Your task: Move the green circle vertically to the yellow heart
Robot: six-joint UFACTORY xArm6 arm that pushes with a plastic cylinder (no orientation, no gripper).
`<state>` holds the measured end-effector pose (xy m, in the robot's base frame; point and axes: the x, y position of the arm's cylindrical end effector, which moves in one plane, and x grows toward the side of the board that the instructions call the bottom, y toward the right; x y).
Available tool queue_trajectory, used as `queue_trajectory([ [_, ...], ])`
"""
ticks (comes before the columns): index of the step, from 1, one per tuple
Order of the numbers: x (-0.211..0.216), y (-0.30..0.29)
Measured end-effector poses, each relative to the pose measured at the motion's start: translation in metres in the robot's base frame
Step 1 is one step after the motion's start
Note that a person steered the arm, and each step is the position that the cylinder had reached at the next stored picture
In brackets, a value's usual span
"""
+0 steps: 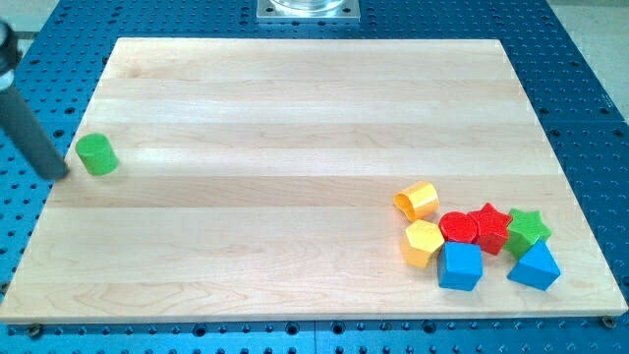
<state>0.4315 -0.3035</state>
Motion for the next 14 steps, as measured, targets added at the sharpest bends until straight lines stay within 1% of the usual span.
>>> queue_trajectory([
  [1,-0.022,0.002],
  [2,-0.022,-0.002],
  [3,0.005,0.092],
  [4,0.02,0.183],
  [5,0.014,0.102],
  [6,0.017,0.02],
  [7,0.018,-0.001],
  [8,0.035,0.018],
  [9,0.079,0.129],
  [10,0.097,0.23],
  [11,0.108,0.092],
  [12,0.066,0.077],
  [13,0.006,0.104],
  [14,-0.074,0.153],
])
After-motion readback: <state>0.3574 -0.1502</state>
